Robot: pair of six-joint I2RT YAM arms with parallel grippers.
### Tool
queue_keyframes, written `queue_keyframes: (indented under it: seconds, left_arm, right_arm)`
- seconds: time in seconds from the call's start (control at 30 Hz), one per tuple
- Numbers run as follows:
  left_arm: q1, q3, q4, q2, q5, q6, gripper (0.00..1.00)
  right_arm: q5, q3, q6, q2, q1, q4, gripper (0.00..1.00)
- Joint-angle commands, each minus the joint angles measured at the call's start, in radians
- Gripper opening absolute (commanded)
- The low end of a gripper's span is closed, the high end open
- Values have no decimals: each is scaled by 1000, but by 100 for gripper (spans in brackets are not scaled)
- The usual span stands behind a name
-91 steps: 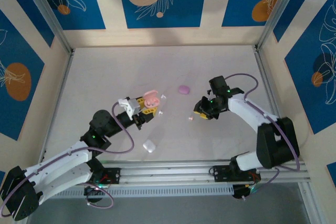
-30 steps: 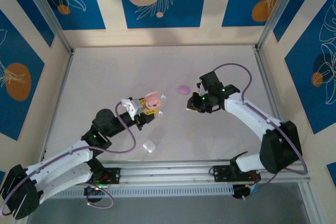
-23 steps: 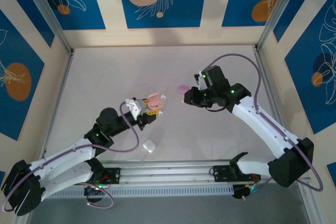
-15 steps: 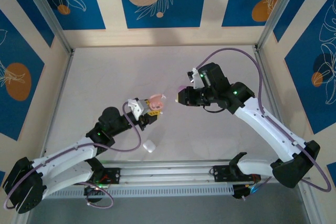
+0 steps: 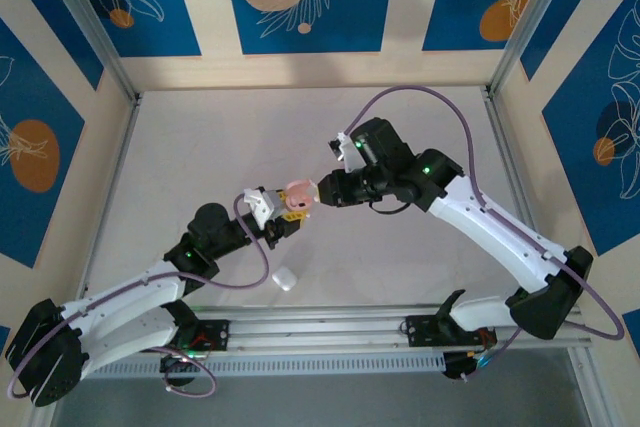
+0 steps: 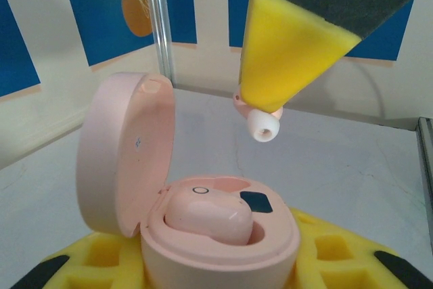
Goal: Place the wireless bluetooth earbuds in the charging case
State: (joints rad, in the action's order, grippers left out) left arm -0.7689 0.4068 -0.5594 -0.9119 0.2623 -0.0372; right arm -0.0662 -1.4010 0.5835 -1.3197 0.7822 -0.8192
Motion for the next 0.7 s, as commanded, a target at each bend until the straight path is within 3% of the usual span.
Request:
queue_keyframes:
  seconds: [0.0, 0.67]
  left_arm:
    - [-7, 39, -7, 4, 33, -24, 33]
    - [-12, 46, -13, 0, 45, -18, 33]
  right_arm:
    - [3, -41, -20, -12, 12, -21, 20]
    - [50, -105, -50, -86, 49, -89, 20]
